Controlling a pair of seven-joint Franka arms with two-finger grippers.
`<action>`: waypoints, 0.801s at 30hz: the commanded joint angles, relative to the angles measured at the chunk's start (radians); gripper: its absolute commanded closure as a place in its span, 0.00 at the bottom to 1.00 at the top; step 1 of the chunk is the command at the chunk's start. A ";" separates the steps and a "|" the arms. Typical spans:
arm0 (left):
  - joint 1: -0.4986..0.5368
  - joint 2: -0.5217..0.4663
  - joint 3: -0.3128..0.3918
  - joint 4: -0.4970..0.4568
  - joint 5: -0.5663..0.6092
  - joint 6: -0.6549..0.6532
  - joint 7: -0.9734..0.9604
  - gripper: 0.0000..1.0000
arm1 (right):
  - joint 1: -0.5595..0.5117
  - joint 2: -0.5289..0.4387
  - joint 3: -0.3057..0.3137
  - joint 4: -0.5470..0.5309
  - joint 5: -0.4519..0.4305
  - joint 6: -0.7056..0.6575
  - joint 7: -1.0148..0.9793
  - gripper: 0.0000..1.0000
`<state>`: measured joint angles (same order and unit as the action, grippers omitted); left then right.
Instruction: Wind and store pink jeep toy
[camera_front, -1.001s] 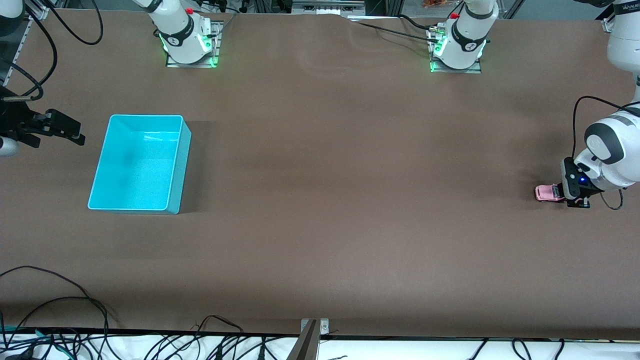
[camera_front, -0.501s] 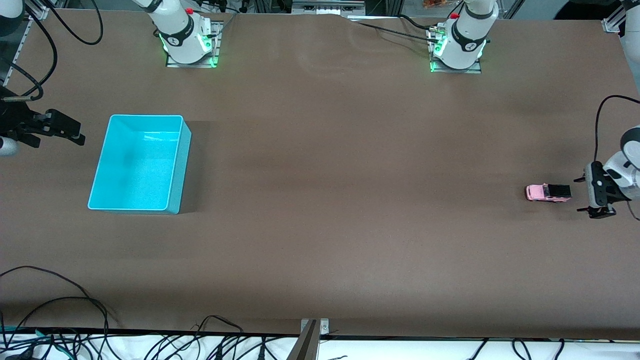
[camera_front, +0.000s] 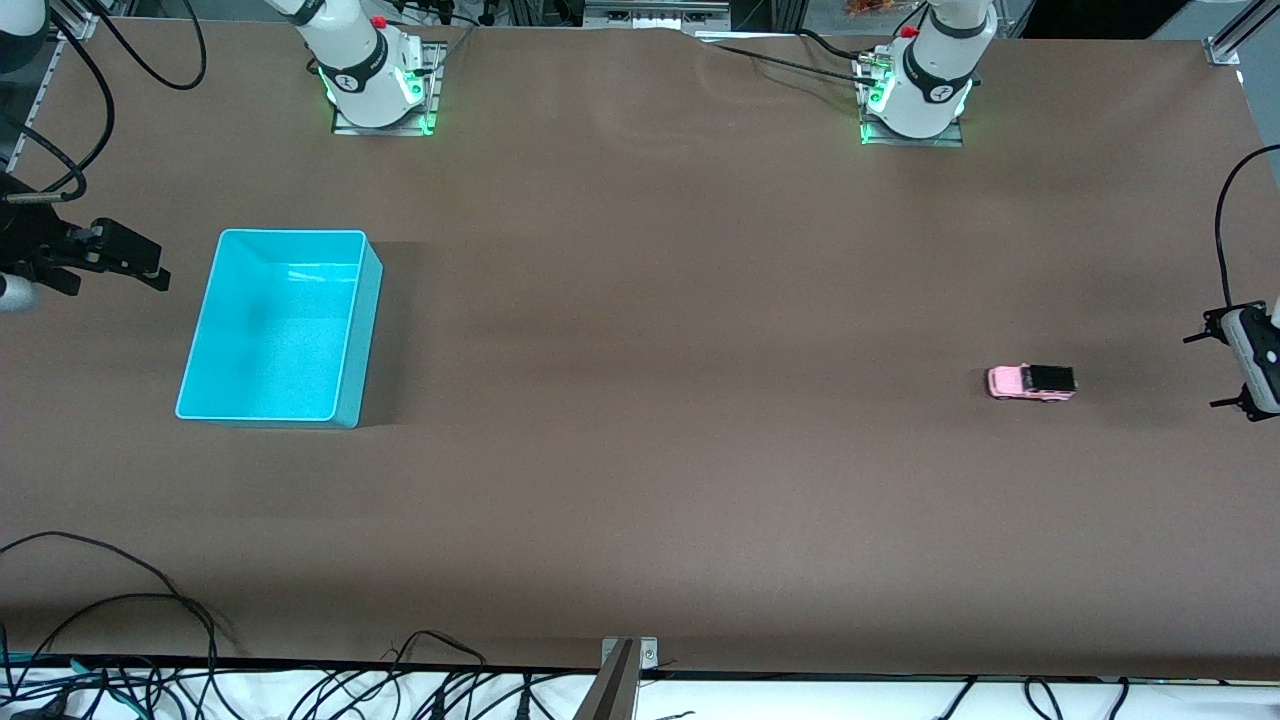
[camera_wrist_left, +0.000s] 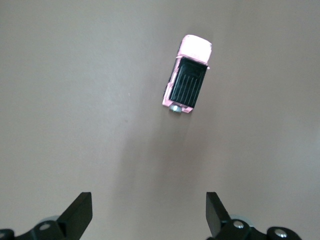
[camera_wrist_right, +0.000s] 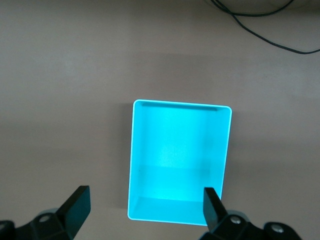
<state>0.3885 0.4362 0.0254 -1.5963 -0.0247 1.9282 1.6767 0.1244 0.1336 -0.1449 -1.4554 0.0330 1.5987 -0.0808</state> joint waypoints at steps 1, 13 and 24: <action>-0.011 -0.025 -0.028 0.051 -0.023 -0.109 -0.170 0.00 | -0.003 -0.012 0.002 -0.011 -0.008 -0.003 -0.007 0.00; -0.080 -0.028 -0.104 0.220 -0.009 -0.376 -0.550 0.00 | -0.003 -0.012 0.002 -0.011 -0.008 -0.003 -0.007 0.00; -0.201 -0.083 -0.104 0.253 -0.008 -0.478 -0.882 0.00 | -0.005 -0.012 0.002 -0.011 -0.008 -0.003 -0.007 0.00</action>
<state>0.2295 0.3863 -0.0853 -1.3519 -0.0247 1.5010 0.9259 0.1239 0.1336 -0.1449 -1.4554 0.0330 1.5987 -0.0808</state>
